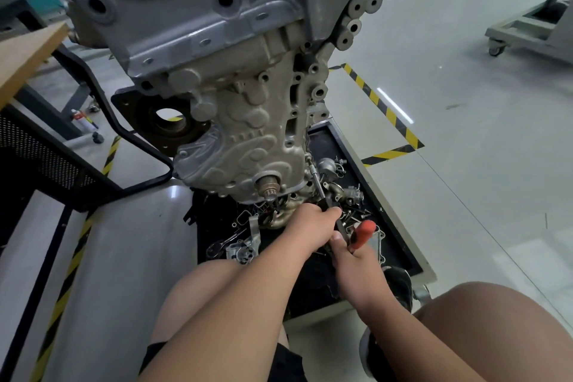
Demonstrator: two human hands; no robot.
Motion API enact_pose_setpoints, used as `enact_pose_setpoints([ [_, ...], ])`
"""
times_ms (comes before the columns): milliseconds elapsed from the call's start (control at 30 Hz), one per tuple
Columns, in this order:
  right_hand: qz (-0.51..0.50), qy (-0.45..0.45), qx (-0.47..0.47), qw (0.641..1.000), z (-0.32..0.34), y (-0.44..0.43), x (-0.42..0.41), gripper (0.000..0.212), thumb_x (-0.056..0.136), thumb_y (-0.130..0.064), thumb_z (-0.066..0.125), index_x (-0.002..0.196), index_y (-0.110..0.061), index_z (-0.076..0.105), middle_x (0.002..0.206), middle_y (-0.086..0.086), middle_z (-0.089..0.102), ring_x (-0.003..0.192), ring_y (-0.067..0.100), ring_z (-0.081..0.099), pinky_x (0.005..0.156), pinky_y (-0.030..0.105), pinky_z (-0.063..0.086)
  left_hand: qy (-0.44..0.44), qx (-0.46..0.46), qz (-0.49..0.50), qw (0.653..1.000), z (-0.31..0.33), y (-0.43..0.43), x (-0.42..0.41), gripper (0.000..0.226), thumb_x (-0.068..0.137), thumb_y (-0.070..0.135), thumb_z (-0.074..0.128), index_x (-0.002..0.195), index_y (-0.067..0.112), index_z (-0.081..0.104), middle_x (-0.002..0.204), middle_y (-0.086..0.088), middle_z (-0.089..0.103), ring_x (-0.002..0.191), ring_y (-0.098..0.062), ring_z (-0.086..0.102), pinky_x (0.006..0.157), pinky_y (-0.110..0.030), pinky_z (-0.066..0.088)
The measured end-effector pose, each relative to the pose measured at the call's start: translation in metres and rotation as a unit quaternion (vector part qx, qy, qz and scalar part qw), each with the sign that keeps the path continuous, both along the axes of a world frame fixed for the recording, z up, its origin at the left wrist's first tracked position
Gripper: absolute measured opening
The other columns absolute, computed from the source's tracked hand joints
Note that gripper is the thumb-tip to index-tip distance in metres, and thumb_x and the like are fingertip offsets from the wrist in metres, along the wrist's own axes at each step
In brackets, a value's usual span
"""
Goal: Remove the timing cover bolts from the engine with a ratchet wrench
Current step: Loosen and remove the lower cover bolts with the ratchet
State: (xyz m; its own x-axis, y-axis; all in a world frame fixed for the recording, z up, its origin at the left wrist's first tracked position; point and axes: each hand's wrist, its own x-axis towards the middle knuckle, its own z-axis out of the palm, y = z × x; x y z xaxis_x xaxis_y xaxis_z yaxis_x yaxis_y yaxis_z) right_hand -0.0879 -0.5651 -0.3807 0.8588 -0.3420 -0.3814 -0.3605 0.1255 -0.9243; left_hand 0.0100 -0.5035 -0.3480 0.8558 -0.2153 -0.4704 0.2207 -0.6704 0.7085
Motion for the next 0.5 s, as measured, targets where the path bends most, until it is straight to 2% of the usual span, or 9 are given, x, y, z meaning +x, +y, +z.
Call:
enact_pose_setpoints([
  [100, 0.008, 0.005, 0.034, 0.999, 0.002, -0.001, -0.001, 0.049, 0.1, -0.04, 0.045, 0.052, -0.033, 0.052, 0.044, -0.011, 0.036, 0.038, 0.011, 0.032, 0.043, 0.025, 0.031, 0.002, 0.006, -0.004, 1.0, 0.001, 0.0, 0.001, 0.036, 0.09, 0.039, 0.056, 0.063, 0.016, 0.047, 0.053, 0.002, 0.046, 0.047, -0.016, 0.042, 0.045, -0.022, 0.03],
  [233, 0.015, 0.003, 0.119, 0.993, 0.003, -0.001, -0.002, 0.04, 0.102, -0.038, 0.044, 0.064, -0.023, 0.044, 0.045, -0.008, 0.035, 0.035, 0.009, 0.03, 0.039, 0.023, 0.03, 0.008, 0.004, -0.006, 1.0, 0.002, 0.0, 0.001, 0.033, 0.09, 0.041, 0.056, 0.068, 0.016, 0.052, 0.059, 0.001, 0.049, 0.05, -0.016, 0.044, 0.047, -0.023, 0.032],
  [333, 0.023, -0.001, 0.208, 0.978, 0.005, -0.001, -0.003, 0.04, 0.102, -0.036, 0.045, 0.066, -0.02, 0.043, 0.051, -0.004, 0.03, 0.039, 0.011, 0.023, 0.039, 0.023, 0.028, 0.009, 0.004, -0.004, 1.0, 0.002, 0.0, 0.001, 0.029, 0.09, 0.043, 0.056, 0.075, 0.018, 0.057, 0.063, 0.002, 0.053, 0.054, -0.014, 0.047, 0.049, -0.023, 0.034],
  [500, 0.031, -0.003, 0.268, 0.963, 0.012, -0.001, -0.005, 0.037, 0.101, -0.033, 0.047, 0.068, -0.019, 0.044, 0.054, -0.003, 0.028, 0.04, 0.01, 0.019, 0.039, 0.024, 0.027, 0.013, 0.001, 0.003, 1.0, 0.002, 0.001, 0.001, 0.027, 0.09, 0.044, 0.055, 0.08, 0.02, 0.058, 0.066, 0.003, 0.053, 0.054, -0.013, 0.048, 0.047, -0.021, 0.035],
])
